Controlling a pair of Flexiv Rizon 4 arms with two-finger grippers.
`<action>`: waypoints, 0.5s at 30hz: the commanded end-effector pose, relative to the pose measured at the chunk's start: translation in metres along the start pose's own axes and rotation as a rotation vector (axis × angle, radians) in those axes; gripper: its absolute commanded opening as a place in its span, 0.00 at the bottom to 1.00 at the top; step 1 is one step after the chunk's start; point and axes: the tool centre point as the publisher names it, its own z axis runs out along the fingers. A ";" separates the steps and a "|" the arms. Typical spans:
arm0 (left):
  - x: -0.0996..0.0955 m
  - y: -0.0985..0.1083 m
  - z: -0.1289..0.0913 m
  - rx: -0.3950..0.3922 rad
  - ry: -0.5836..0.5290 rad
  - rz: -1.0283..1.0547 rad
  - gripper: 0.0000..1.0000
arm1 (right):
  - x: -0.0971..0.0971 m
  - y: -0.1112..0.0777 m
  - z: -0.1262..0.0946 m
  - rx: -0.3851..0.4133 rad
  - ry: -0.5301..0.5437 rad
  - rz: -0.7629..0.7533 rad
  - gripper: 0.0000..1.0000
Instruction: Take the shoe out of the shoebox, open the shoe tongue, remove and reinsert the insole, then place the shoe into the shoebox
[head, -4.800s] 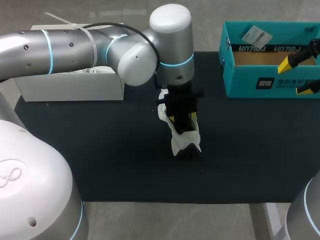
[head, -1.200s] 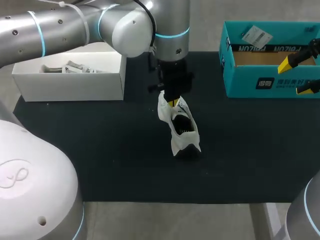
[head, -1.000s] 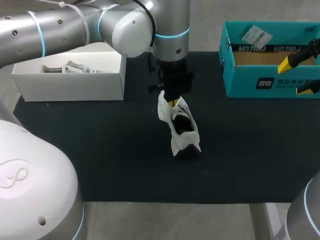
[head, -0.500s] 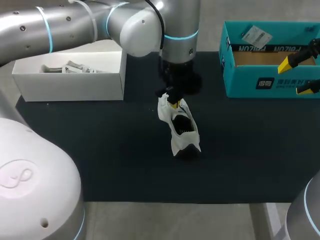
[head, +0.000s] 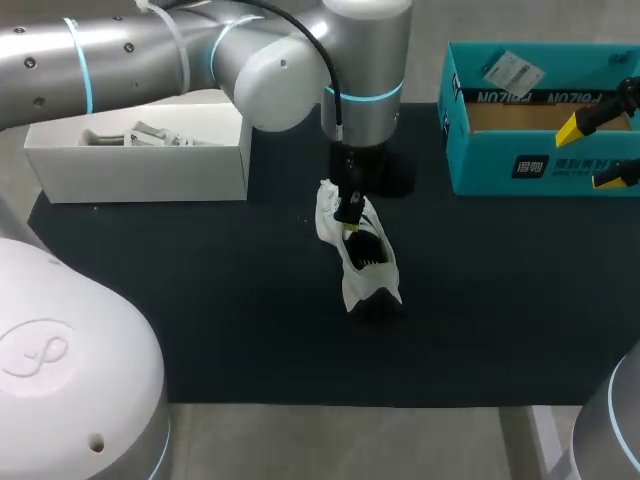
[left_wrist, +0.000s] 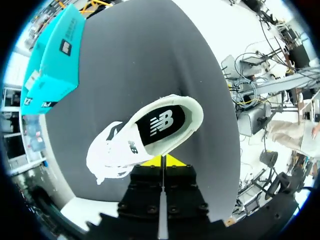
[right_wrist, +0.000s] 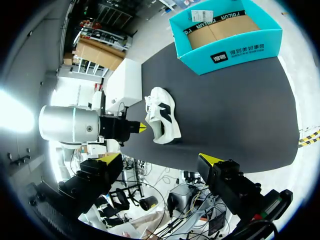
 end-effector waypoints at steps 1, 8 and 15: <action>0.004 0.003 0.000 0.094 -0.108 -0.956 0.00 | 0.000 0.000 0.001 -0.001 -0.002 0.002 1.00; 0.004 0.003 0.000 0.094 -0.108 -0.956 0.00 | 0.000 0.000 0.001 -0.001 -0.002 0.002 1.00; 0.025 -0.009 0.002 0.050 -0.118 -0.918 0.00 | 0.000 0.000 0.001 -0.001 -0.002 0.002 1.00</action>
